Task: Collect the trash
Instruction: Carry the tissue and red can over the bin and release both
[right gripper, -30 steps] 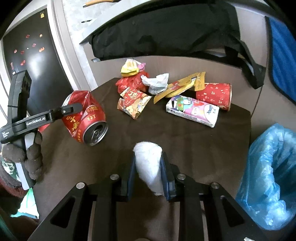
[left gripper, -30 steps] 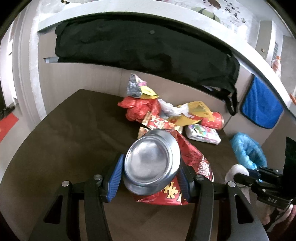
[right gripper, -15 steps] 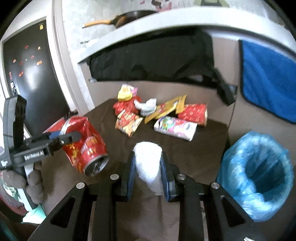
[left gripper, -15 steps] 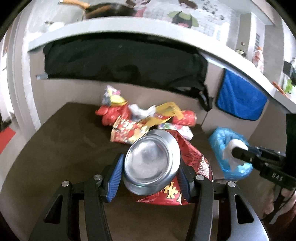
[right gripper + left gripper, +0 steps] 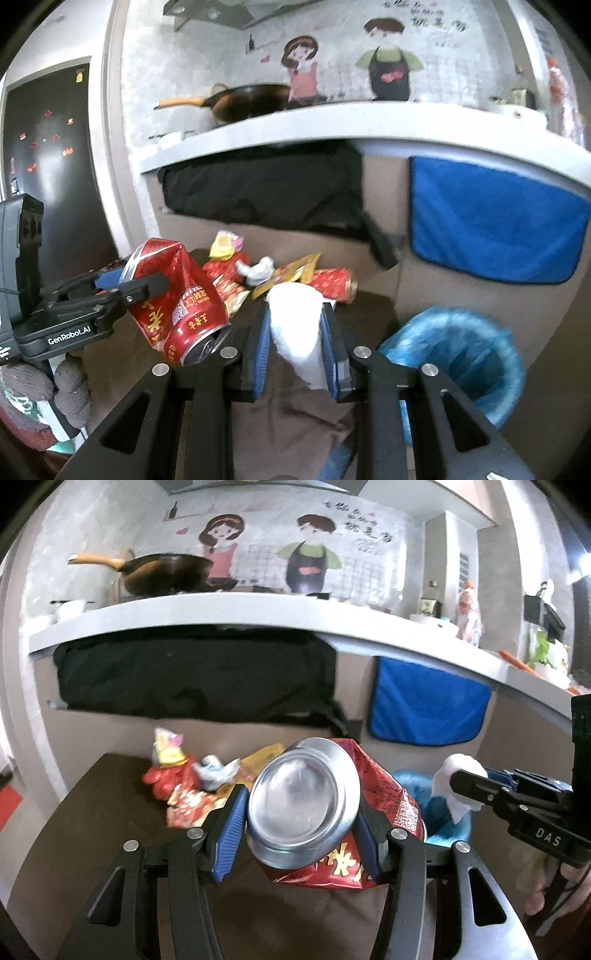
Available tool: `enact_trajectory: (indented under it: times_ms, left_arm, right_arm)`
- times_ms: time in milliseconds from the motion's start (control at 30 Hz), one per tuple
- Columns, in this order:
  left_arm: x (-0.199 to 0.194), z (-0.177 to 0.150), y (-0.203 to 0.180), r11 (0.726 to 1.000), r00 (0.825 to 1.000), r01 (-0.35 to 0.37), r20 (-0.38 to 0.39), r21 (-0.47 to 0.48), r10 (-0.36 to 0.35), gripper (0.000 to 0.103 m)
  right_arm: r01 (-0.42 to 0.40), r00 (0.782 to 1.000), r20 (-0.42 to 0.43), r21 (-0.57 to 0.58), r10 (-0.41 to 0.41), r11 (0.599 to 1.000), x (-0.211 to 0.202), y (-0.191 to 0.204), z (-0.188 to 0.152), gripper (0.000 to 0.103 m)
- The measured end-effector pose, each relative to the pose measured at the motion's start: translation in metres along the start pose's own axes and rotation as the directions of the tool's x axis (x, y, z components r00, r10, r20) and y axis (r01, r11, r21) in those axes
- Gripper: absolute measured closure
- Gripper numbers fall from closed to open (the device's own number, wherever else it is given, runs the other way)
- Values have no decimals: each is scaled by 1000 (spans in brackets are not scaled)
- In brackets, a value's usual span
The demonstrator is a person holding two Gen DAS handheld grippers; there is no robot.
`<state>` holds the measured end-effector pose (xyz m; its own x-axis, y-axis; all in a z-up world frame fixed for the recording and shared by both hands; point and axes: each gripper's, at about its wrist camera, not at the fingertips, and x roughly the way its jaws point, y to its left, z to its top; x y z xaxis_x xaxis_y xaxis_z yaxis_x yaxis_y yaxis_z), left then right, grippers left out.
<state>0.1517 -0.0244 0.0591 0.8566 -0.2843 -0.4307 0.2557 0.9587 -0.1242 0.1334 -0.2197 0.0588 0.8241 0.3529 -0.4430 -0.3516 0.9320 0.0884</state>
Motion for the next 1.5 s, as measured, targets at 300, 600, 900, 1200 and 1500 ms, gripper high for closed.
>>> enact_trajectory:
  times_ms: [300, 600, 900, 1200, 1500]
  left_arm:
    - [32, 15, -59, 994, 996, 87, 8, 61, -88, 48]
    - [98, 21, -108, 979, 983, 181, -35, 89, -179, 48]
    - [162, 6, -135, 971, 969, 224, -126, 89, -212, 48]
    - [198, -6, -140, 975, 963, 214, -182, 66, -199, 48]
    - [219, -11, -143, 976, 960, 206, -206, 67, -188, 48]
  right_arm:
    - [107, 993, 45, 28, -108, 994, -27, -51, 4, 79]
    - [196, 979, 34, 77, -199, 977, -22, -107, -6, 79]
    - [236, 971, 2, 143, -238, 961, 2, -158, -20, 79]
    - [224, 974, -43, 223, -220, 949, 26, -192, -37, 79]
    - [222, 975, -68, 240, -212, 945, 44, -202, -46, 79]
